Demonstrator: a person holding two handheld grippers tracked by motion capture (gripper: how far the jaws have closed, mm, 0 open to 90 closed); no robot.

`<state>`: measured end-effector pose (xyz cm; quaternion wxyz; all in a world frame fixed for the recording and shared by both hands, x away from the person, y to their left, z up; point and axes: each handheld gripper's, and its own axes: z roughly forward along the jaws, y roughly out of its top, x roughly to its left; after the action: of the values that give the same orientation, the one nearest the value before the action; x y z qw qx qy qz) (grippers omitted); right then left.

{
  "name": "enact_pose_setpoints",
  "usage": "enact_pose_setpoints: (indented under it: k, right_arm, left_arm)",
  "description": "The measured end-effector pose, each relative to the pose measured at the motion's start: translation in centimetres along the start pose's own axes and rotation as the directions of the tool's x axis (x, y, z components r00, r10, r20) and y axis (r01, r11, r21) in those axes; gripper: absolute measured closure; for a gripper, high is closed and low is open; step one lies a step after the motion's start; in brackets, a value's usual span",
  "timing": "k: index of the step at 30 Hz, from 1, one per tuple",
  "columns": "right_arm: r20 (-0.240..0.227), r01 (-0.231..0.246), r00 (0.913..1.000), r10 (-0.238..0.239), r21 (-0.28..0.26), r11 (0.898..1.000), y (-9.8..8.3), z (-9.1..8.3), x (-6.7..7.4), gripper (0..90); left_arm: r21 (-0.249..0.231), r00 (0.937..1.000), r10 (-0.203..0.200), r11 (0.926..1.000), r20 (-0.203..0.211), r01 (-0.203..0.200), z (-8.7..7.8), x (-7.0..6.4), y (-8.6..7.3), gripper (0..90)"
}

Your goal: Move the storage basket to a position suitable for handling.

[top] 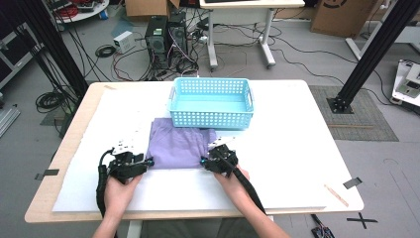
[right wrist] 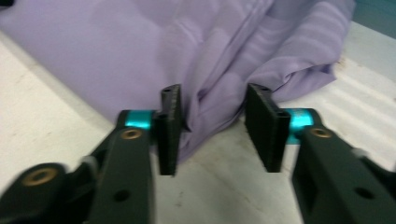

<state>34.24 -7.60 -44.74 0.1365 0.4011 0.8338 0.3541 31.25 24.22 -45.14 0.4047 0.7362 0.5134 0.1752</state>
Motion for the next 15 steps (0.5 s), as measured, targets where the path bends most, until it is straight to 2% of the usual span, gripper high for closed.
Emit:
enact_pose_setpoints:
  k: [3, 5, 6, 7, 9, 11, 15]
  right_arm:
    - [-0.028, 0.005, 0.9996, -0.005, -0.001, 1.0, 0.0, 0.0, 0.0, 73.0]
    - [-0.075, -0.005, 0.9972, 0.005, 0.005, 1.0, 0.1, 0.1, -0.2, 84.0]
    - [-0.09, -0.012, 0.9958, 0.012, 0.008, 1.0, 0.1, 0.1, -0.3, 85.9]
    - [-0.093, -0.008, 0.9956, 0.009, 0.008, 1.0, 0.1, 0.1, -0.4, 87.0]
    - [-0.103, -0.011, 0.9946, 0.011, 0.007, 1.0, 0.0, 0.0, -0.6, 88.2]
    - [-0.108, -0.006, 0.9941, 0.006, 0.005, 1.0, -0.1, -0.2, -0.8, 88.5]
    - [-0.104, -0.014, 0.9945, 0.014, -0.001, 1.0, -0.6, -0.6, -1.5, 88.9]
  left_arm:
    - [0.006, 0.9995, 0.02, 0.9998, -0.025, -0.02, 0.2, -0.6, 0.1, 56.5]
    - [0.001, 0.9998, 0.005, 1.0, -0.021, -0.005, 0.3, -0.6, 0.1, 60.1]
    - [0.001, 1.0, -0.002, 1.0, 0.002, 0.002, 0.2, -0.4, 0.1, 64.3]
    - [0.002, 0.9995, -0.012, 0.9999, 0.029, 0.012, 0.2, -0.3, 0.0, 71.7]
    - [0.001, 0.9991, -0.008, 1.0, 0.041, 0.008, 0.3, -0.5, 0.0, 78.6]
    - [0.004, 0.9991, 0.004, 1.0, 0.041, -0.004, 0.4, -0.9, 0.1, 80.4]
    - [0.007, 0.9974, 0.008, 0.9999, 0.072, -0.008, 0.7, -1.8, 0.1, 81.6]
